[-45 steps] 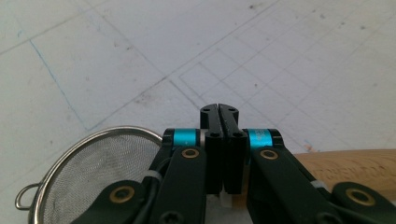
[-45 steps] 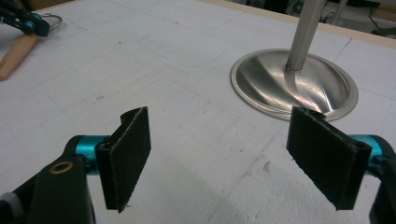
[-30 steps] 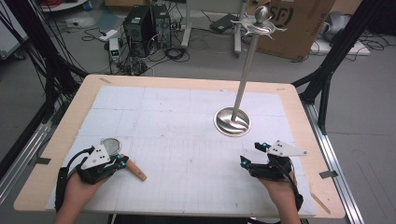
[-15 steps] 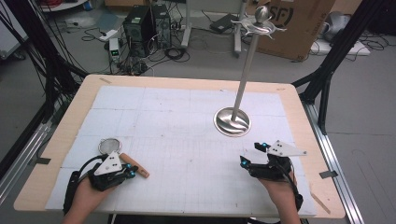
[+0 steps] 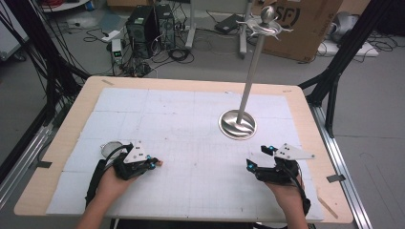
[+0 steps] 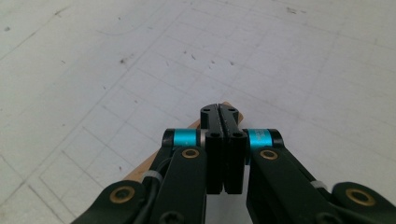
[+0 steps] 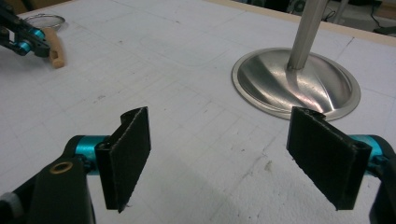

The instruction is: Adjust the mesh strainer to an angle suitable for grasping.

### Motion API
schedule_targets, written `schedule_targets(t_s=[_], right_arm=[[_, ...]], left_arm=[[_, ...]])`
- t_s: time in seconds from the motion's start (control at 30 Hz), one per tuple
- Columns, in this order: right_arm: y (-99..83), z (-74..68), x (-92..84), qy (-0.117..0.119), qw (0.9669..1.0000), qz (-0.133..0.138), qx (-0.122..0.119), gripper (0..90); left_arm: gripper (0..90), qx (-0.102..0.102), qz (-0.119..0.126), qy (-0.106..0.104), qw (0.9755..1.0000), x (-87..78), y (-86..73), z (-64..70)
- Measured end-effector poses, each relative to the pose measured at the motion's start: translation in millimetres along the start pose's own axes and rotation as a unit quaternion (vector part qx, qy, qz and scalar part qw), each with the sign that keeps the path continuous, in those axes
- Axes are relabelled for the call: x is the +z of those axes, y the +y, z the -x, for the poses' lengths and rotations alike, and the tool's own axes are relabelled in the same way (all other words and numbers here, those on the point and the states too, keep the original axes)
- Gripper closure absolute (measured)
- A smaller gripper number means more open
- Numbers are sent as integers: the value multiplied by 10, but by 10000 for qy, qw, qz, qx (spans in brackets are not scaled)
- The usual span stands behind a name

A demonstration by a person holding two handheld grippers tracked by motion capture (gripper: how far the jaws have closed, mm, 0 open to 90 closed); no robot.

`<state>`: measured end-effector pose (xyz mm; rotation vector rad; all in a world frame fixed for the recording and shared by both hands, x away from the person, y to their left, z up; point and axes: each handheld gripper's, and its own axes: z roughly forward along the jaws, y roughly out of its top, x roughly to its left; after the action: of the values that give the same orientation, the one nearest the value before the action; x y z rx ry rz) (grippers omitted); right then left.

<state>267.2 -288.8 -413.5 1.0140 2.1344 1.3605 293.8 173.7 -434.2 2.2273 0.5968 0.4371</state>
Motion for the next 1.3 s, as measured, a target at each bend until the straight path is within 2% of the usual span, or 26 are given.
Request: schedule_targets(t_s=[0.1, 0.23, 0.5, 0.7, 0.9, 1.1, 1.23, 1.3], right_arm=[[6, -2, 2, -4, 10000, 6, 15, 208], [6, -6, 3, -2, 10000, 2, 17, 208], [-2, -6, 26, 3, 10000, -46, 0, 208], [-7, -3, 31, -3, 10000, -50, -13, 208], [-9, -3, 23, -6, 10000, -51, 24, 208], [-18, 2, 17, -8, 10000, -59, 20, 208], [-20, 4, 19, -10, 10000, -60, 19, 208], [-23, -3, 29, -4, 10000, -85, 30, 208]], left_arm=[[892, -112, 5, 68, 9999, 32, 22, -78], [892, -387, 66, 130, 9991, 64, 6, -195], [892, -713, 64, 410, 9966, 106, -13, -327], [889, -741, -76, 546, 9957, 152, 46, -389], [859, -750, 33, 562, 9956, 109, 88, -397], [806, -726, 364, 551, 9952, -69, 66, -366], [769, -837, 709, 544, 9925, -224, 2, -373], [746, -955, 908, 481, 9901, -294, -42, -375]])
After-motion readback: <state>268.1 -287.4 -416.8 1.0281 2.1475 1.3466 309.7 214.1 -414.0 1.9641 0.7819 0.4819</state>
